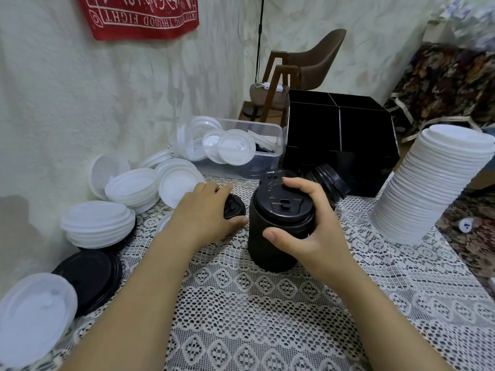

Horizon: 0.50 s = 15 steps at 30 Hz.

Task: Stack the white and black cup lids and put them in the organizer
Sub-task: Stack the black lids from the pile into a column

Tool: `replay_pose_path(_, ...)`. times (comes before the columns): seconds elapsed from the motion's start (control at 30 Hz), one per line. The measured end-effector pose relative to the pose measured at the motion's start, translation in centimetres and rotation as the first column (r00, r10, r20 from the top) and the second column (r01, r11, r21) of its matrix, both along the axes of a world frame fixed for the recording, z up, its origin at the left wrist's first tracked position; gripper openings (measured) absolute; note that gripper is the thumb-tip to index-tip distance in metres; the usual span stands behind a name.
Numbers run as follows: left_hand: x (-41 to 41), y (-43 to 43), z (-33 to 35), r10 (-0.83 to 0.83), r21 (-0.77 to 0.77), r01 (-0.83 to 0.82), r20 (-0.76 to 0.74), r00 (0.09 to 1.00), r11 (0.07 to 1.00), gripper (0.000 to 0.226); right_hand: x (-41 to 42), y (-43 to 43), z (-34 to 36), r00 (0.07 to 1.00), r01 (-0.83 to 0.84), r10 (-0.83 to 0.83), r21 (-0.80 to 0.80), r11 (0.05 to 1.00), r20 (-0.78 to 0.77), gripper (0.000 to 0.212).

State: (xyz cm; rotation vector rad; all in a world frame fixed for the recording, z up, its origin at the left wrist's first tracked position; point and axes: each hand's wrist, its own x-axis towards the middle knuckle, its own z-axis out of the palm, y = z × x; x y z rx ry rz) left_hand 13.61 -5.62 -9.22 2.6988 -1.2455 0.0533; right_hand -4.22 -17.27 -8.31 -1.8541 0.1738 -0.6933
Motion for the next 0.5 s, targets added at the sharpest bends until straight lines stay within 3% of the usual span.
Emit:
replay_pose_path(0.1,-0.3,-0.2,0.0,0.02,0.008,-0.02,-0.015,1.0,1.0,0.071,0.0,0.0,0.1,1.0,-0.001,0.001,0.001,1.0,-0.002,0.065)
replay_pose_path(0.17,-0.1,-0.3,0.0,-0.019,-0.047,0.013,-0.122,0.992,0.999,0.064,0.0,0.1,0.1,1.0,0.001,-0.001,0.004,1.0,-0.004,0.066)
replay_pose_path(0.27,0.3,-0.1,0.2,-0.108,-0.118,0.073,-0.319,0.942,0.99,0.08,0.0,0.1,0.1,1.0,-0.005,0.005,0.009,1.0,-0.005,0.066)
replay_pose_path(0.4,0.6,0.3,0.0,-0.086,-0.152,0.037,-0.331,0.94,0.988,0.096,-0.1,0.1,0.1,1.0,-0.005,0.005,0.005,1.0,-0.007,0.065)
replay_pose_path(0.5,0.5,0.5,0.3,-0.074,-0.182,0.013,-0.333,0.94,0.983,0.094,-0.2,0.0,0.1,1.0,-0.004,0.004,0.005,1.0,-0.008,0.065)
